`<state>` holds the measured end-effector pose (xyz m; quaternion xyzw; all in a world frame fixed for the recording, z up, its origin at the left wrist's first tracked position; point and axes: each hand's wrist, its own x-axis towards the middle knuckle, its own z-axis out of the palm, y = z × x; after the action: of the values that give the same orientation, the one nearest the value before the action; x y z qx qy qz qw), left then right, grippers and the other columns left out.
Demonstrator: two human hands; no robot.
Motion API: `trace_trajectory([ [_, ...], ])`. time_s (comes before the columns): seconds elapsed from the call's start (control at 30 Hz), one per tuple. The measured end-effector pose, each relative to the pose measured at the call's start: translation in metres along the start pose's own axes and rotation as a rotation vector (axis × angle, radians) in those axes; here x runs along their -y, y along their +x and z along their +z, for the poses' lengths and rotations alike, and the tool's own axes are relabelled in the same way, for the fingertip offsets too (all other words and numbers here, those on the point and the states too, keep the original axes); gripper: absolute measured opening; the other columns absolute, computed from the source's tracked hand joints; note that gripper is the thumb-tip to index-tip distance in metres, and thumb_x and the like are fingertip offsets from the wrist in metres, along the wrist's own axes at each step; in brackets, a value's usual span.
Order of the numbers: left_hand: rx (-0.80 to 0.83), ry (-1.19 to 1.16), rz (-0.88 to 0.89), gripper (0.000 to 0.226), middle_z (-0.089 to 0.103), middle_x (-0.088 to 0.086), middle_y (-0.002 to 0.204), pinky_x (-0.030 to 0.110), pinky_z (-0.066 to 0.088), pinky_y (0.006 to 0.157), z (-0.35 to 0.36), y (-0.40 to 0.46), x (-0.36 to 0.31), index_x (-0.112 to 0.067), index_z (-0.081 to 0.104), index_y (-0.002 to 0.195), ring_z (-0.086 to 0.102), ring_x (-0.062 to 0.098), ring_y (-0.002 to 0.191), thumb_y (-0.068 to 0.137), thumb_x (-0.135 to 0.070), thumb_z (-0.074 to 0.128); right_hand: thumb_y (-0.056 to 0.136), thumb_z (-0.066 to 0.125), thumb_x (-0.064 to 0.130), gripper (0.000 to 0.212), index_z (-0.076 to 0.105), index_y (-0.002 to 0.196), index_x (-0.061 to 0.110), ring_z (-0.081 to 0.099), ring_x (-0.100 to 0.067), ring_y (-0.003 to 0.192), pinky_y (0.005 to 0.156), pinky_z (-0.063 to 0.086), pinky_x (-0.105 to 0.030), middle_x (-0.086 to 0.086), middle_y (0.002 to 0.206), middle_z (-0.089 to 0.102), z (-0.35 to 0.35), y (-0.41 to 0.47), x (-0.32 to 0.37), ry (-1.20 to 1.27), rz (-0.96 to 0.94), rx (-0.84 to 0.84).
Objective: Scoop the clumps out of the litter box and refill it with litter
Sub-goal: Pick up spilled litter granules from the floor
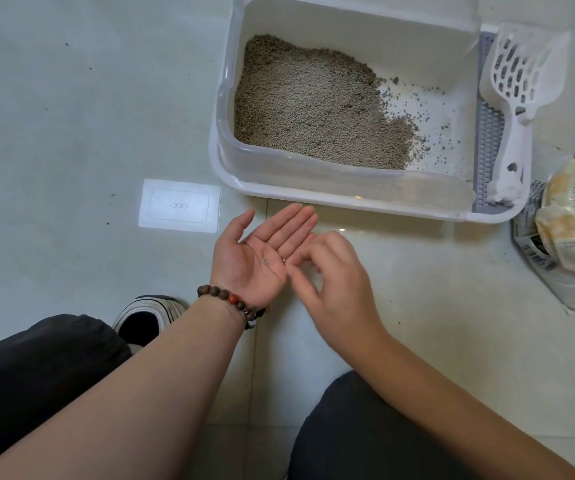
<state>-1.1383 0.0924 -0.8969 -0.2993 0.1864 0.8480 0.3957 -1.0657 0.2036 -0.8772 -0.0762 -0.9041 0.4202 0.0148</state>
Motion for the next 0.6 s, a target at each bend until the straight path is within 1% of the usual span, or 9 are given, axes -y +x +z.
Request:
trace_trajectory([
  [0.07,0.017,0.032,-0.020,0.055,0.061,0.023,0.125,0.039,0.041,0.105,0.003,0.000,0.001,0.007,0.066,0.111,0.060,0.030,0.117,0.085,-0.036,0.044,0.083,0.063,0.015,0.007,0.064,0.084,0.009,0.051,-0.018,0.085,0.072,0.045,-0.031,-0.001,0.086,0.054,0.009,0.004,0.011,-0.024,-0.048,0.024],
  [0.1,0.028,0.045,-0.023,0.055,0.061,0.023,0.125,0.038,0.039,0.107,0.004,0.000,0.000,0.006,0.066,0.112,0.060,0.029,0.117,0.085,-0.037,0.044,0.080,0.064,0.012,0.005,0.065,0.085,0.008,0.051,-0.019,0.085,0.071,0.046,-0.032,-0.001,0.086,0.054,0.012,0.005,0.013,-0.047,-0.060,0.028],
  [0.17,0.046,0.038,-0.019,0.056,0.061,0.024,0.124,0.041,0.042,0.103,0.004,0.000,-0.001,0.007,0.065,0.113,0.061,0.030,0.115,0.085,-0.037,0.043,0.081,0.063,0.012,0.006,0.066,0.086,0.008,0.052,-0.020,0.086,0.071,0.046,-0.033,-0.002,0.086,0.055,0.014,0.005,0.011,-0.054,-0.067,0.024],
  [0.23,0.039,0.016,0.000,0.055,0.061,0.025,0.123,0.044,0.047,0.098,0.004,0.000,-0.003,0.009,0.065,0.111,0.062,0.032,0.114,0.086,-0.036,0.043,0.086,0.060,0.019,0.011,0.066,0.087,0.010,0.052,-0.019,0.085,0.073,0.044,-0.029,-0.001,0.086,0.055,0.006,0.004,0.006,-0.028,-0.048,-0.005],
  [0.27,0.033,0.010,0.010,0.055,0.061,0.025,0.123,0.044,0.048,0.097,0.004,0.001,-0.004,0.009,0.066,0.110,0.062,0.032,0.114,0.086,-0.035,0.044,0.087,0.057,0.022,0.013,0.066,0.087,0.012,0.052,-0.018,0.084,0.073,0.043,-0.027,0.000,0.086,0.054,0.001,0.002,0.000,-0.018,-0.021,-0.023],
  [0.33,0.022,0.003,0.020,0.053,0.062,0.024,0.123,0.045,0.047,0.098,0.003,0.001,-0.005,0.008,0.067,0.109,0.062,0.032,0.114,0.085,-0.034,0.045,0.086,0.056,0.020,0.012,0.066,0.089,0.014,0.052,-0.014,0.080,0.072,0.043,-0.026,0.002,0.086,0.053,-0.010,-0.002,-0.019,-0.024,0.077,-0.062],
  [0.47,0.000,0.012,0.029,0.051,0.063,0.022,0.121,0.045,0.046,0.098,0.001,0.001,-0.007,0.007,0.068,0.106,0.062,0.031,0.113,0.085,-0.034,0.046,0.088,0.058,0.014,0.007,0.064,0.091,0.016,0.054,-0.011,0.079,0.076,0.050,-0.035,0.006,0.090,0.053,-0.023,-0.014,-0.069,-0.074,0.362,-0.090],
  [0.53,-0.008,0.010,0.030,0.051,0.064,0.022,0.121,0.045,0.047,0.098,0.000,0.001,-0.008,0.007,0.069,0.105,0.063,0.031,0.113,0.085,-0.034,0.046,0.087,0.060,0.014,0.006,0.064,0.092,0.016,0.053,-0.010,0.080,0.077,0.049,-0.032,0.007,0.091,0.051,-0.022,-0.018,-0.085,-0.123,0.412,-0.049],
  [0.6,-0.013,0.014,0.024,0.051,0.063,0.022,0.122,0.045,0.047,0.098,-0.001,0.001,-0.007,0.007,0.069,0.105,0.063,0.031,0.112,0.084,-0.034,0.047,0.086,0.063,0.014,0.008,0.064,0.095,0.015,0.052,-0.011,0.083,0.075,0.045,-0.027,0.007,0.092,0.050,-0.018,-0.019,-0.091,-0.167,0.393,0.015],
])
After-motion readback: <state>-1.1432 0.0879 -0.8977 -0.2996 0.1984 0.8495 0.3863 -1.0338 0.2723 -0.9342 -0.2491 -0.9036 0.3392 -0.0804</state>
